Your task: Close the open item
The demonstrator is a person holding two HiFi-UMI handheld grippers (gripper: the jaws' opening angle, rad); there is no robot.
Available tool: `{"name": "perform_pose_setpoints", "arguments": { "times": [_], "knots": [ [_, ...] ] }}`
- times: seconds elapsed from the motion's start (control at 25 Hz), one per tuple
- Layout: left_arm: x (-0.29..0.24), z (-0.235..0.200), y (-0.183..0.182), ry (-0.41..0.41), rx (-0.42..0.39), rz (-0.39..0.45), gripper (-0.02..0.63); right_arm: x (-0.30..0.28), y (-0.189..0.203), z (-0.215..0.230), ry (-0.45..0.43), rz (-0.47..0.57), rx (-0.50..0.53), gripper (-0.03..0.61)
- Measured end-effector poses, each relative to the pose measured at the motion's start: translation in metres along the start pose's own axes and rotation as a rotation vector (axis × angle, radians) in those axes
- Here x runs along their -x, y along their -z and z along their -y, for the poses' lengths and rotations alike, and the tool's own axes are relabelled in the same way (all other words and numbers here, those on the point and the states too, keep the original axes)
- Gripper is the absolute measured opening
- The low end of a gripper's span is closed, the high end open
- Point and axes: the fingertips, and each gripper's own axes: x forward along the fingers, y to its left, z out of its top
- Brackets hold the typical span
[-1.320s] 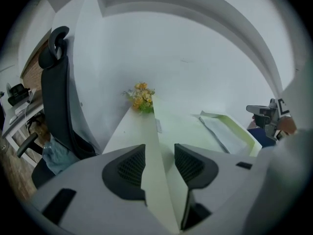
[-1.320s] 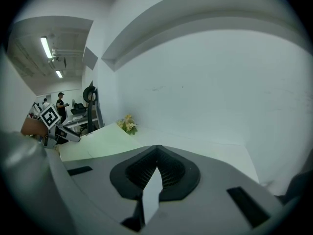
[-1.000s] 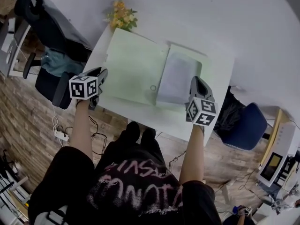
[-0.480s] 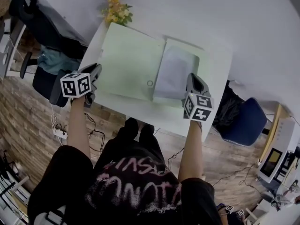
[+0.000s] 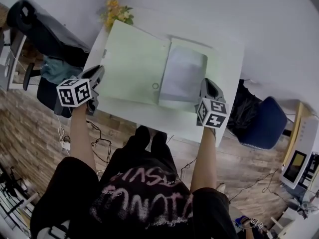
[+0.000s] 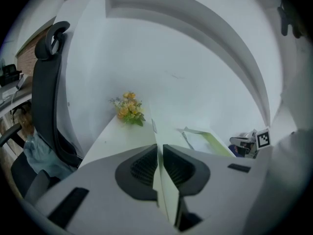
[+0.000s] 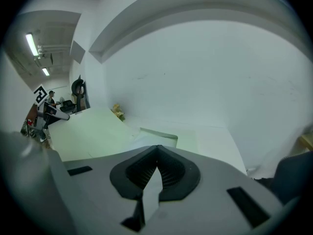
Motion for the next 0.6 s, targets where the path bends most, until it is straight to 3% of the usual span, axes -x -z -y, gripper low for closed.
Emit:
{"name": "perform_pose_setpoints", "arguments": {
  "times": [0.6],
  "knots": [
    [0.003, 0.088, -0.053, 0.105, -0.154, 0.060, 0.023, 0.027, 0.030, 0.051, 0.079, 0.000, -0.089, 0.011]
  ]
}}
